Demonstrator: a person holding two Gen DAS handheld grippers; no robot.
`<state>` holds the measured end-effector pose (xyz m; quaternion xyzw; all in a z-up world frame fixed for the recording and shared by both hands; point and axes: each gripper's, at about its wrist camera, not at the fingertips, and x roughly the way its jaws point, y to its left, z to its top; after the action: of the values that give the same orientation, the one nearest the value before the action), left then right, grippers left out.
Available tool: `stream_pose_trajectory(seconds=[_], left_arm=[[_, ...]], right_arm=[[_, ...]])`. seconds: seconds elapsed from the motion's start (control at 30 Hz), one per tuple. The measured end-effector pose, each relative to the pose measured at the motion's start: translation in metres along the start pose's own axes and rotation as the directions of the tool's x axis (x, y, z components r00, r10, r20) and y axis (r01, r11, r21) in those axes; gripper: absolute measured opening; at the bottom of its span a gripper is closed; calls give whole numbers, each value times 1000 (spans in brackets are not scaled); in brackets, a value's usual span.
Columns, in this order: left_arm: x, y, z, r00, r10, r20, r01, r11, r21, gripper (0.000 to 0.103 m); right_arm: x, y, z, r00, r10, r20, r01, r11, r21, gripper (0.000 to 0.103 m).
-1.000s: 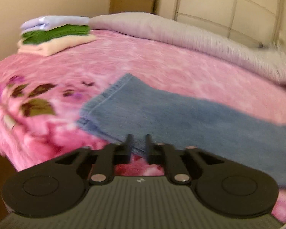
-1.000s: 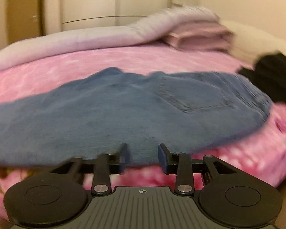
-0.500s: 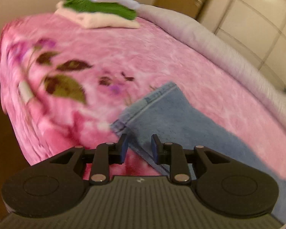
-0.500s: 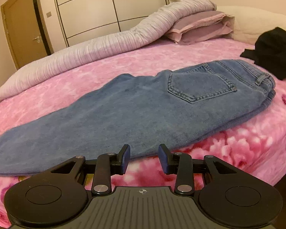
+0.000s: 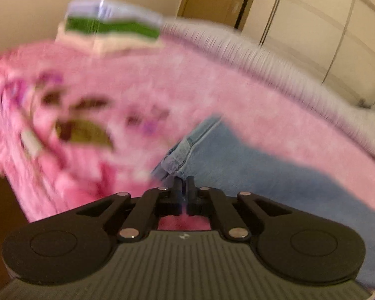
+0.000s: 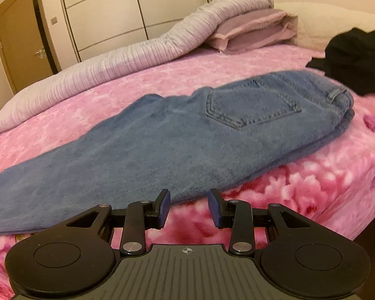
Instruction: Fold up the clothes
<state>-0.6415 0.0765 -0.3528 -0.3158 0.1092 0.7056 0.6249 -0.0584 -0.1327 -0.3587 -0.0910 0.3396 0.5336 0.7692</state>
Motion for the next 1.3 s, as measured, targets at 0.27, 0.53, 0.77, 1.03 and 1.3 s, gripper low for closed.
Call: stream_pose_trajectory(seconds=[0.27,0.53,0.77,1.03,1.3], left_arm=[[-33,-39,-3,971,133,198,-177,959,222,13],[9,-71,-36,992,115,47,-124,890,438,22],[-43,-106,-31,985,146,-96,-94,907,411,30],[-107,-169,-62,987,43,-154,30,898,438,39],[-146,-194,-83,989,-3,-150,75,875,479,39]], right_arm=[[-1,5,11,999,12,47,-10,999,-36,38],[41,27,1,998,-23,53,37,960,-278,44],[5,29,10,998,-47,-42,39,983,-179,46],[-41,27,16,994,-59,-95,49,994,-98,53],[-75,9,5,991,-114,-66,108,991,-77,55]])
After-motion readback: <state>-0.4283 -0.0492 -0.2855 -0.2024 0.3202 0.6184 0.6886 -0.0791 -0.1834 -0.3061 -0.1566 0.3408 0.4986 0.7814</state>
